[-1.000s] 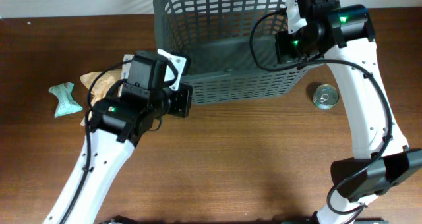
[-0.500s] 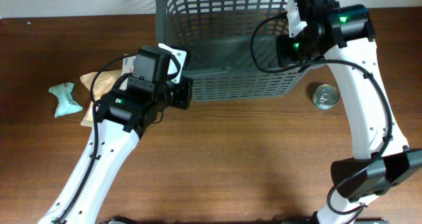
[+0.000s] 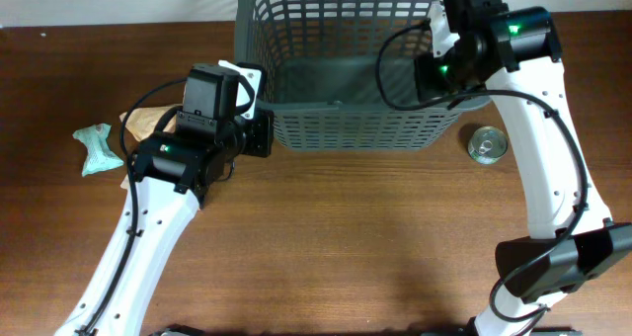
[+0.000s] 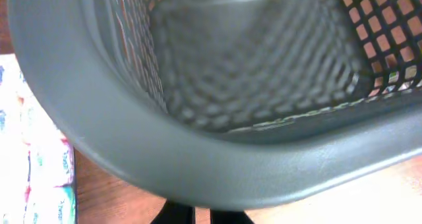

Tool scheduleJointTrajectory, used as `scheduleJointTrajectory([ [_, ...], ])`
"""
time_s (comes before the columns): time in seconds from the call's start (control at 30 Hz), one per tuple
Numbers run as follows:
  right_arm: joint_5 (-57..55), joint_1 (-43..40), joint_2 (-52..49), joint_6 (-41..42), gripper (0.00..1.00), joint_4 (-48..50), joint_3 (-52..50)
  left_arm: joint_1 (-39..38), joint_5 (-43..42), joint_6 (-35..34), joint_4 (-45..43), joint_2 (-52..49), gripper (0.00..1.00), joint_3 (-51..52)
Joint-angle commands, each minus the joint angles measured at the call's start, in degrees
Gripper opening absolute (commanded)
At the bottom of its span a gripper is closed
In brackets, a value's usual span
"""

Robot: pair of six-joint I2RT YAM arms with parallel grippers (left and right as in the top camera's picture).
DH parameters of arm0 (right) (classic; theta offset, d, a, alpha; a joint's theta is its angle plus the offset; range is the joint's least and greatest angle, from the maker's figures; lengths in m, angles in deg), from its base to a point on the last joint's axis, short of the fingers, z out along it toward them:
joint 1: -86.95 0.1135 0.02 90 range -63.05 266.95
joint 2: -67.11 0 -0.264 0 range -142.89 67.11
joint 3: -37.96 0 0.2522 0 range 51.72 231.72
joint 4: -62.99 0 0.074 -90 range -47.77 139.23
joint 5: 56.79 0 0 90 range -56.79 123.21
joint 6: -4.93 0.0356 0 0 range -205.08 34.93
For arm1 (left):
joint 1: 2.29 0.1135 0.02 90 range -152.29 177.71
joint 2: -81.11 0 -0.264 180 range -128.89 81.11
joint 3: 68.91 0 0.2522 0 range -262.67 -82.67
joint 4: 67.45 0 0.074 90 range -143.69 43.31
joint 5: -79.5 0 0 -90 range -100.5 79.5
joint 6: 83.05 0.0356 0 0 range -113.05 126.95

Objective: Pack container
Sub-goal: 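Release basket and grasp the Kleenex tissue pack row with left gripper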

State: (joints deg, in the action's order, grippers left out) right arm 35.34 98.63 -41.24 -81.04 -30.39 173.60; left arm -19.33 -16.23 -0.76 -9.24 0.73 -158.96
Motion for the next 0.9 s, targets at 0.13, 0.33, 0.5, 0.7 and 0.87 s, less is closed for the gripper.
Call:
scheduleJointTrajectory([
  [0.13, 0.42, -0.09, 2.12, -0.15, 0.04, 2.10, 8.02, 0.33, 4.61, 1.40, 4.94, 6.25, 0.02, -3.74],
  [0.33, -0.94, -0.13, 3.52, 1.36, 0.04, -5.40, 25.66, 0.33, 17.62, 1.40, 9.09, 14.82, 0.07, -10.95],
  [0.5, -11.08, -0.57, 10.25, 2.93, 0.04, -10.38, 33.05, 0.57, 24.85, 2.23, 12.09, 16.04, 0.10, -12.15],
  [0.7, -18.67, -7.41, 26.75, 6.51, 0.04, -11.08, 25.88, 1.92, 24.20, 2.21, 15.06, 12.57, 0.10, -12.15],
  [0.87, -23.82, -10.19, 36.85, 11.50, 0.08, -11.13, 8.76, 1.92, 16.33, 2.23, 16.63, 11.93, 0.39, -12.15],
])
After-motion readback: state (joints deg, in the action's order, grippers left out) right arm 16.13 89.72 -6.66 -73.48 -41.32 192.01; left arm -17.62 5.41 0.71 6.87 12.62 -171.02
